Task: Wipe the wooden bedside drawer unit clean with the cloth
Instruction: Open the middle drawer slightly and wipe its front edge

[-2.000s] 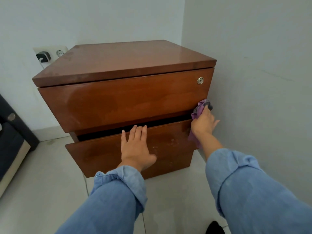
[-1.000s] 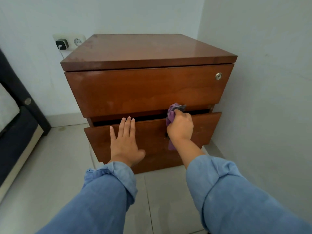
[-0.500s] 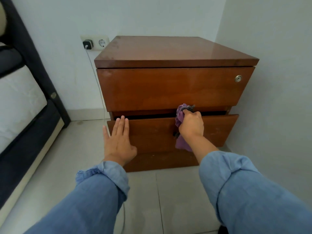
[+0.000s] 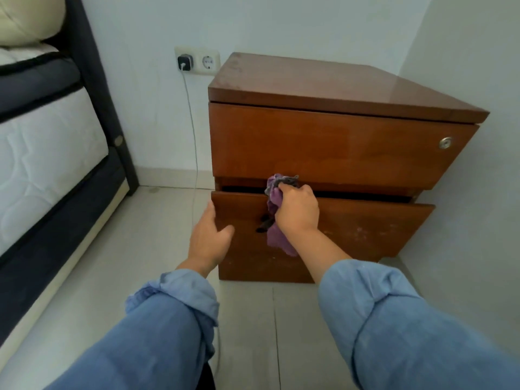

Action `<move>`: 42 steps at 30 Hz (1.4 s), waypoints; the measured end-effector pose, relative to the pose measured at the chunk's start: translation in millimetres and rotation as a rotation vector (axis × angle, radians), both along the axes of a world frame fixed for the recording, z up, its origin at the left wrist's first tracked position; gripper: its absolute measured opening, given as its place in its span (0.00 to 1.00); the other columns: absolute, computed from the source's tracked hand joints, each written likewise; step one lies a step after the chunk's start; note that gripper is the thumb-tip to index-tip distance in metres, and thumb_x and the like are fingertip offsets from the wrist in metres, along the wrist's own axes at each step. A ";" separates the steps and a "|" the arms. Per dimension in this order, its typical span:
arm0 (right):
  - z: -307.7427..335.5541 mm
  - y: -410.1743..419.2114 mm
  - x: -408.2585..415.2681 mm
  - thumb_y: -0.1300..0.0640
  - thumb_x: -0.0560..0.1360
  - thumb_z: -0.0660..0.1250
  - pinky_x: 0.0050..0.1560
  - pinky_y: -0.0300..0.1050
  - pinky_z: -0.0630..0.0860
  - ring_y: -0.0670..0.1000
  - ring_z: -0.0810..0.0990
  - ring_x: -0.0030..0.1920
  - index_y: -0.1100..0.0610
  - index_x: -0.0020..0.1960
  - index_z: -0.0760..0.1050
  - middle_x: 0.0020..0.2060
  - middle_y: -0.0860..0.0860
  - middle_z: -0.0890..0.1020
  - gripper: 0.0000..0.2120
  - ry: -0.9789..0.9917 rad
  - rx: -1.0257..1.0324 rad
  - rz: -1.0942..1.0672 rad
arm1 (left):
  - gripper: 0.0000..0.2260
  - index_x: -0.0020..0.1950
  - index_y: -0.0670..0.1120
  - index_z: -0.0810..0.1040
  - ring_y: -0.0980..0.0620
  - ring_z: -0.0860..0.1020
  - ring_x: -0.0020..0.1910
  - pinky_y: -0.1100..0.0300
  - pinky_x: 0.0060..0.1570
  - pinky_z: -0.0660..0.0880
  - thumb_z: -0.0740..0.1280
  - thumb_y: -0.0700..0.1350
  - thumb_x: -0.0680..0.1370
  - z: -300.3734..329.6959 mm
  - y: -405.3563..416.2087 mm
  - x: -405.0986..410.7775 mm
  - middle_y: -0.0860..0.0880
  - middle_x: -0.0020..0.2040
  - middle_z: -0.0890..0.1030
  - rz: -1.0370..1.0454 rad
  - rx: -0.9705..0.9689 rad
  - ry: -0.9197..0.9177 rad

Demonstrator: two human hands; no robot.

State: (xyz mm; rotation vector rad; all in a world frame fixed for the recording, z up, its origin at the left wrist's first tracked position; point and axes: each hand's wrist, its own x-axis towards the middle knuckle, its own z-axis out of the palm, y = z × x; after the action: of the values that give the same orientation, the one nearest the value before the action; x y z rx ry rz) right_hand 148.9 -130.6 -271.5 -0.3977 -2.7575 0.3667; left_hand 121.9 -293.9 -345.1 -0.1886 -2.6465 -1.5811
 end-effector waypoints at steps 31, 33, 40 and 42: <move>-8.1 23.4 39.8 0.60 0.77 0.65 0.52 0.53 0.79 0.57 0.80 0.52 0.55 0.63 0.73 0.54 0.58 0.80 0.15 0.150 -1.894 -0.170 | 0.28 0.79 0.49 0.48 0.46 0.60 0.76 0.47 0.74 0.58 0.55 0.47 0.81 31.0 1.3 57.0 0.48 0.79 0.56 -0.241 -0.487 -0.038; -16.2 51.7 57.6 0.59 0.77 0.63 0.54 0.55 0.77 0.58 0.79 0.53 0.55 0.61 0.73 0.54 0.59 0.80 0.13 0.252 -1.927 -0.250 | 0.29 0.79 0.49 0.46 0.48 0.54 0.78 0.47 0.76 0.52 0.55 0.47 0.81 35.6 18.8 60.9 0.49 0.80 0.51 -0.284 -0.546 -0.024; -51.9 189.5 66.4 0.56 0.59 0.71 0.55 0.59 0.77 0.60 0.82 0.52 0.58 0.57 0.75 0.51 0.58 0.82 0.26 0.594 -1.772 -0.559 | 0.36 0.79 0.47 0.40 0.52 0.41 0.78 0.47 0.74 0.40 0.60 0.48 0.78 37.7 85.4 62.3 0.50 0.80 0.40 -0.429 -0.781 0.089; -39.3 200.2 73.8 0.61 0.64 0.71 0.51 0.54 0.78 0.57 0.82 0.46 0.58 0.61 0.74 0.48 0.57 0.81 0.25 0.679 -1.687 -0.565 | 0.37 0.79 0.46 0.39 0.51 0.40 0.78 0.46 0.74 0.40 0.60 0.47 0.78 36.1 96.8 60.3 0.49 0.79 0.38 -0.439 -0.842 0.129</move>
State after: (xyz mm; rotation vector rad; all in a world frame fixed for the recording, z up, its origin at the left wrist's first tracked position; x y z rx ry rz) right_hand 222.7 69.6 -310.8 -1.0494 -1.0224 2.0469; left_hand 182.3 -197.1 -309.0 -0.9049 -3.1057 -0.3543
